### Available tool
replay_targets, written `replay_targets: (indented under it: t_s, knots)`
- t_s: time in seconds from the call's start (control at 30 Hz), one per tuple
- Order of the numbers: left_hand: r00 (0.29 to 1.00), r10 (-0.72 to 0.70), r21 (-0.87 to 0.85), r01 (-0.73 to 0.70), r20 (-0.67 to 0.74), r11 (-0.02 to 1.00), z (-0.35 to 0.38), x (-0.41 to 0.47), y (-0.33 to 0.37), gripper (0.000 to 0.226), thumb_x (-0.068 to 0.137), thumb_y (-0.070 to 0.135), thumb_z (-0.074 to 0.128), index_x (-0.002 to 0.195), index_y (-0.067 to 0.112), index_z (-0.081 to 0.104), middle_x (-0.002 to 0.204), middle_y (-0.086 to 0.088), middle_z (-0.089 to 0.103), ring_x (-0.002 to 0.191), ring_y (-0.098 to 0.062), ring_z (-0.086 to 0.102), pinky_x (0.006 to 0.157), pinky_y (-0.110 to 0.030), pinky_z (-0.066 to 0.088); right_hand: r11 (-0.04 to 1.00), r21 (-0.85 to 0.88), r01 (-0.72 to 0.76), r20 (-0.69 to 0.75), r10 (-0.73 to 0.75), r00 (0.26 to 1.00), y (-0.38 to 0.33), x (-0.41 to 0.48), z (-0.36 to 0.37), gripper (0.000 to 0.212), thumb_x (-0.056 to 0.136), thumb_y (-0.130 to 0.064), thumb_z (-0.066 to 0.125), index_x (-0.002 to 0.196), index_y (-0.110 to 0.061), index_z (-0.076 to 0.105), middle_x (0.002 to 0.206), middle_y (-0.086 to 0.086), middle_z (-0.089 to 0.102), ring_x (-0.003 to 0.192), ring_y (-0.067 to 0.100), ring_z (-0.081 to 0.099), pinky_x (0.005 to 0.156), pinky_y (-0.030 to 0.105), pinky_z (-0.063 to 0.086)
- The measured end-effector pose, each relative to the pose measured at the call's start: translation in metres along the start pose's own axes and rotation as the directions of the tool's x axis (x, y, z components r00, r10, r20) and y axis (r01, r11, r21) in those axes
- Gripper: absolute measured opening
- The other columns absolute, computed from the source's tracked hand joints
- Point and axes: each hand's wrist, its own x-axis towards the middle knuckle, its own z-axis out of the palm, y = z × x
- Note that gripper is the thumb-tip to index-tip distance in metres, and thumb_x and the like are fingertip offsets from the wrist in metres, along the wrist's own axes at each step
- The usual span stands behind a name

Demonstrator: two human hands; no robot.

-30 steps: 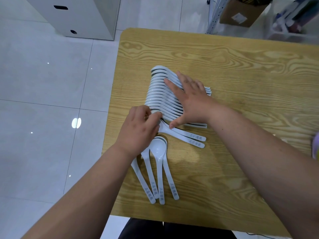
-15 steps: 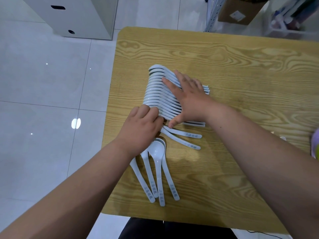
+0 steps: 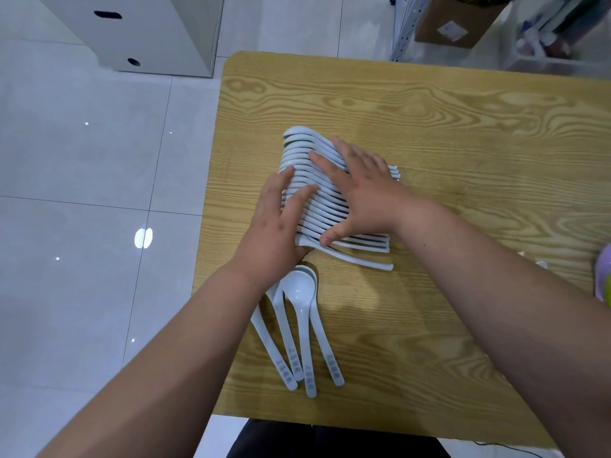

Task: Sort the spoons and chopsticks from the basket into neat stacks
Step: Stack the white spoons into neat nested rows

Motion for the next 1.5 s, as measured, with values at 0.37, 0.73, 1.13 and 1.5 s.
replay_targets:
  t_s: [0.37, 0.73, 1.13, 1.5]
  knots:
    - [0.983, -0.176, -0.169, 0.181, 0.046, 0.969, 0.000, 0.002, 0.006, 0.104, 0.079, 0.024, 0.084, 0.159, 0.028, 0.017, 0.166, -0.012, -0.006, 0.153, -0.026, 0.011, 0.098, -0.026, 0.038, 1.000, 0.021, 0.015, -0.043, -0.014, 0.999, -0.002, 0.013, -0.004, 0.135, 0.055, -0.096, 0.056, 0.157, -0.040, -0.012, 0.165, 0.009, 0.000, 0.153, 0.028, -0.002, 0.124, 0.049, 0.000]
    - [0.997, 0.040, 0.041, -0.042, 0.062, 0.998, 0.002, 0.007, -0.005, 0.110, 0.075, 0.058, 0.076, 0.156, 0.004, 0.025, 0.163, -0.028, 0.004, 0.151, -0.046, -0.001, 0.121, -0.060, 0.015, 0.998, 0.004, 0.066, -0.011, -0.066, 0.998, 0.004, 0.008, 0.001, 0.147, 0.044, -0.092, 0.067, 0.155, -0.042, -0.015, 0.166, 0.007, -0.019, 0.154, 0.028, -0.013, 0.124, 0.052, -0.003]
    - [0.997, 0.060, 0.101, -0.064, 0.043, 0.993, 0.006, 0.009, 0.005, 0.091, 0.086, 0.042, 0.069, 0.157, 0.005, 0.025, 0.164, -0.027, 0.001, 0.152, -0.045, -0.003, 0.123, -0.054, 0.011, 0.947, 0.303, -0.110, -0.185, 0.171, 0.968, 0.002, 0.057, -0.027, 0.047, 0.105, -0.052, 0.035, 0.151, -0.049, 0.033, 0.112, -0.002, 0.040, 0.127, 0.024, 0.036, 0.114, 0.045, 0.024]
    - [0.999, 0.035, 0.127, -0.032, -0.018, 0.991, 0.017, 0.011, 0.011, 0.097, 0.082, 0.052, 0.072, 0.155, 0.002, 0.030, 0.161, -0.033, 0.005, 0.151, -0.048, 0.000, 0.121, -0.050, 0.006, 0.984, 0.179, -0.015, -0.272, 0.064, 0.960, 0.028, 0.061, -0.011, 0.037, 0.106, -0.029, 0.043, 0.137, -0.016, 0.058, 0.118, 0.013, 0.057, 0.119, 0.034, 0.047, 0.104, 0.035, 0.031]
